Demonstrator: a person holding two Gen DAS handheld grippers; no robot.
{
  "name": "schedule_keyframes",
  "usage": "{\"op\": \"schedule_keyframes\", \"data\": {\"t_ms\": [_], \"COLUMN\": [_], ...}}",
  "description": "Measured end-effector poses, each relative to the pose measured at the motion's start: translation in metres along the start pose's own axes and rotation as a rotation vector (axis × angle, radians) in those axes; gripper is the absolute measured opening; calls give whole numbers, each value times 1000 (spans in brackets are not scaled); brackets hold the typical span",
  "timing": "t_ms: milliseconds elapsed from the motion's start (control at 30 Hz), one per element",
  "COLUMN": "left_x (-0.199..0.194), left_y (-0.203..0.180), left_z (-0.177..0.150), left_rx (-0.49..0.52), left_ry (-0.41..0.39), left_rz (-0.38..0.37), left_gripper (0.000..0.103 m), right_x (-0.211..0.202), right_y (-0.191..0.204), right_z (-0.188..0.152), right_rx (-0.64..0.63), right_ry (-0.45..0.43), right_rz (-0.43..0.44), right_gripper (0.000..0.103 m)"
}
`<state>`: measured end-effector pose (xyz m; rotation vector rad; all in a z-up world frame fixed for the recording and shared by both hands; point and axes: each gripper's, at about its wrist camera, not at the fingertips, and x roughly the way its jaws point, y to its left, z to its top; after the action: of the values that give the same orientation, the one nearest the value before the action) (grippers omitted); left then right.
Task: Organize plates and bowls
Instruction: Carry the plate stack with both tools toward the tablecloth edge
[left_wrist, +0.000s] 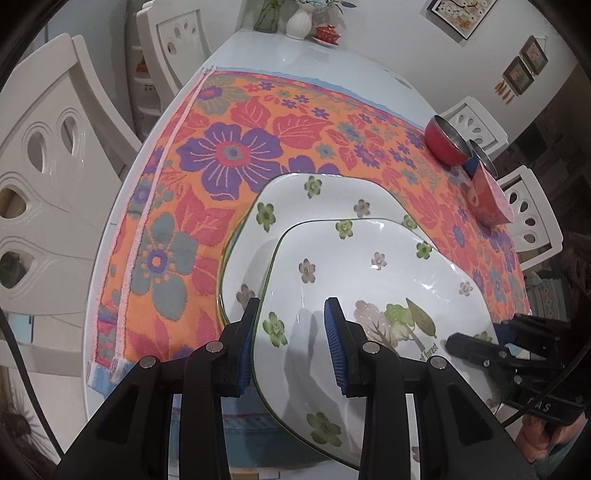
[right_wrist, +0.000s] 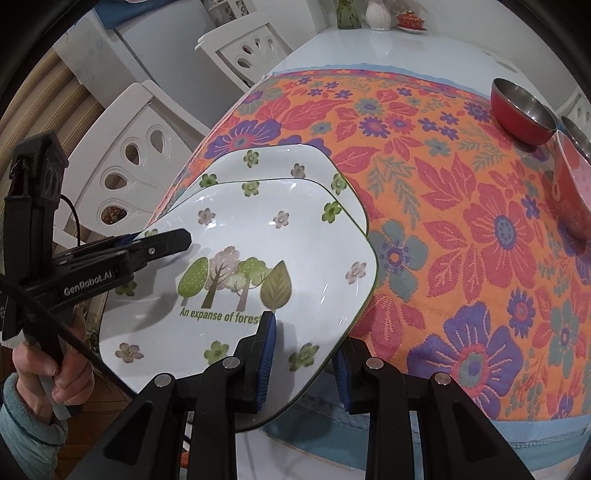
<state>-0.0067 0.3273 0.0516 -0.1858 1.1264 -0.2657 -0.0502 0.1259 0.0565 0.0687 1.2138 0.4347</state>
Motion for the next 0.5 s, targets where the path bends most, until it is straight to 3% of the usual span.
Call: {"op": "schedule_keyframes", "data": {"t_ms": [500], "left_x": [2], "left_y": [8], "left_z": [34], "left_rx": [47], "left_ry": [57], "left_rz": [12], "left_gripper": [37], "right_x": [3], "right_y": [6], "right_z": [5], "right_rx": [-2], "right_ry": [22], "right_rz": [9], "right_gripper": [28]}}
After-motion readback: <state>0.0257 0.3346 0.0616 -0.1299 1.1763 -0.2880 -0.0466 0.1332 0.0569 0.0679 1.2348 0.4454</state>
